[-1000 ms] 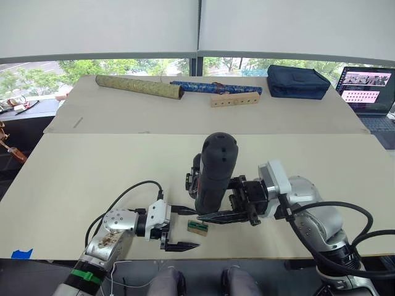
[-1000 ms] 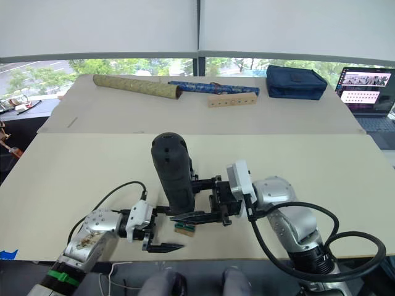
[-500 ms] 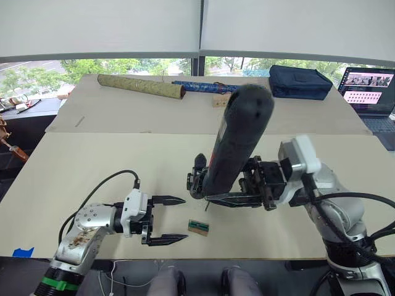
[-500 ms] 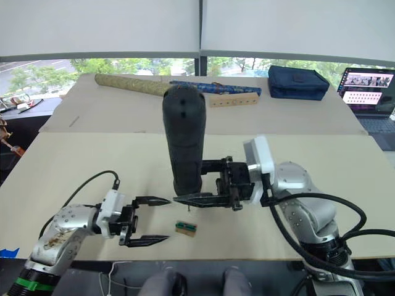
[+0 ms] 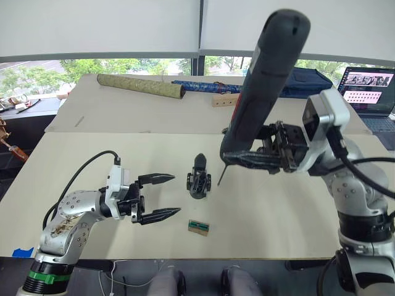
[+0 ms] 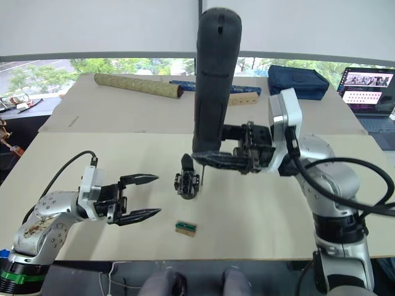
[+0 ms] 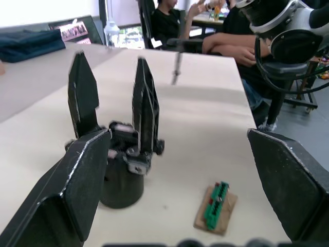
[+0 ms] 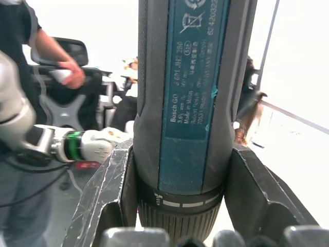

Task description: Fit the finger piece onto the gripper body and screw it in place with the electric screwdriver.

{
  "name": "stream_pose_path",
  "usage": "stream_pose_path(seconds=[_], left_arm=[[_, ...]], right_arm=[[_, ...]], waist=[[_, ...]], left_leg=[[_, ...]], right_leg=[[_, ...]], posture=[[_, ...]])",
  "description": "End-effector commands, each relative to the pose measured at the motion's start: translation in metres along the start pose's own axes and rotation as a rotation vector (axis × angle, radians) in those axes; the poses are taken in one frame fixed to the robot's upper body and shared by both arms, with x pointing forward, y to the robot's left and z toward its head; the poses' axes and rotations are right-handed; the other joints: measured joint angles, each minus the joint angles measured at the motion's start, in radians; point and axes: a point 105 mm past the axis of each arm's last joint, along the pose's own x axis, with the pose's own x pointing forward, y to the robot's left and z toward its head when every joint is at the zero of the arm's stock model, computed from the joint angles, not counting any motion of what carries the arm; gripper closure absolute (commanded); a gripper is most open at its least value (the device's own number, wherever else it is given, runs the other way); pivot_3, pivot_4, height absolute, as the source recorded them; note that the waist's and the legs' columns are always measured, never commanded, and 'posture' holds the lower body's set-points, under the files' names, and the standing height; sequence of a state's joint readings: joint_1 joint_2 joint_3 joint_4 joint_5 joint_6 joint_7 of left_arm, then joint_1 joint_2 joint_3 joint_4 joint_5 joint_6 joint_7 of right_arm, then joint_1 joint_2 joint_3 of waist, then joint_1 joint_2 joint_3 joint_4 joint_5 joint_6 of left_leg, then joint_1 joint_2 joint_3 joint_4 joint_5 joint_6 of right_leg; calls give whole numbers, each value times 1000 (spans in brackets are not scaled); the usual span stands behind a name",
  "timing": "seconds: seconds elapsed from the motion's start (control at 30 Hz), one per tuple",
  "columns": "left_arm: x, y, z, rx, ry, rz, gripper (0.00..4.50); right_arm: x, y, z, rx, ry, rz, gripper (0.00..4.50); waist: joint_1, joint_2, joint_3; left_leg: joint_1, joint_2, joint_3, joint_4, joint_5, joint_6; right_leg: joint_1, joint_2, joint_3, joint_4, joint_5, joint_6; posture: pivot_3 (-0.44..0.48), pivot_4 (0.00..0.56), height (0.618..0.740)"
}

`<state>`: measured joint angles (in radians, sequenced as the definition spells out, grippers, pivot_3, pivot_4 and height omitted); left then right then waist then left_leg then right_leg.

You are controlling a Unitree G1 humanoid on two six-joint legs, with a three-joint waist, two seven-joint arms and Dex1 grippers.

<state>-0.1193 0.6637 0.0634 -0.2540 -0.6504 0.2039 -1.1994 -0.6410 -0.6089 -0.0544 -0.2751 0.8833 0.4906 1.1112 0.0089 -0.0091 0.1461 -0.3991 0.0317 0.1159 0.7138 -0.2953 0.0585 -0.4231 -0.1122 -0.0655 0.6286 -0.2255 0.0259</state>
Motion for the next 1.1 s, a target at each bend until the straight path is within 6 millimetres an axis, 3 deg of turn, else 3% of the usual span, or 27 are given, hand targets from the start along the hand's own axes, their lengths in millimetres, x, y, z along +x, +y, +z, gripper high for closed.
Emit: stream_pose_path(seconds=[0.03, 0.3, 0.63, 1.1], left_arm=[[0, 11, 7, 19, -28, 35, 0], [0, 25, -2, 9, -10, 87, 0], [2, 34, -23, 8, 80, 88, 0], [14, 40, -40, 32, 118, 48, 0]], right_arm=[[-3, -13, 18, -76, -47, -24, 2579], [12, -28, 17, -40, -68, -23, 2579], [39, -28, 5, 27, -65, -7, 2579], [56, -28, -21, 79, -3, 7, 2579]], waist=[[0, 0, 0], [-1, 0, 0], [-2, 0, 0], [-6, 0, 0]], left_leg=[[0, 0, 0, 0, 0, 0], [-1, 0, 1, 0, 1, -1], [-2, 0, 1, 0, 1, -2], [-4, 0, 1, -1, 1, -2]], right_leg=[[0, 0, 0, 0, 0, 0], [-1, 1, 0, -1, 0, 0], [-1, 0, -1, 0, 0, 0], [-2, 2, -2, 1, 0, 0]], posture=[[0, 150, 740], [0, 150, 740], [0, 150, 740], [0, 150, 740]])
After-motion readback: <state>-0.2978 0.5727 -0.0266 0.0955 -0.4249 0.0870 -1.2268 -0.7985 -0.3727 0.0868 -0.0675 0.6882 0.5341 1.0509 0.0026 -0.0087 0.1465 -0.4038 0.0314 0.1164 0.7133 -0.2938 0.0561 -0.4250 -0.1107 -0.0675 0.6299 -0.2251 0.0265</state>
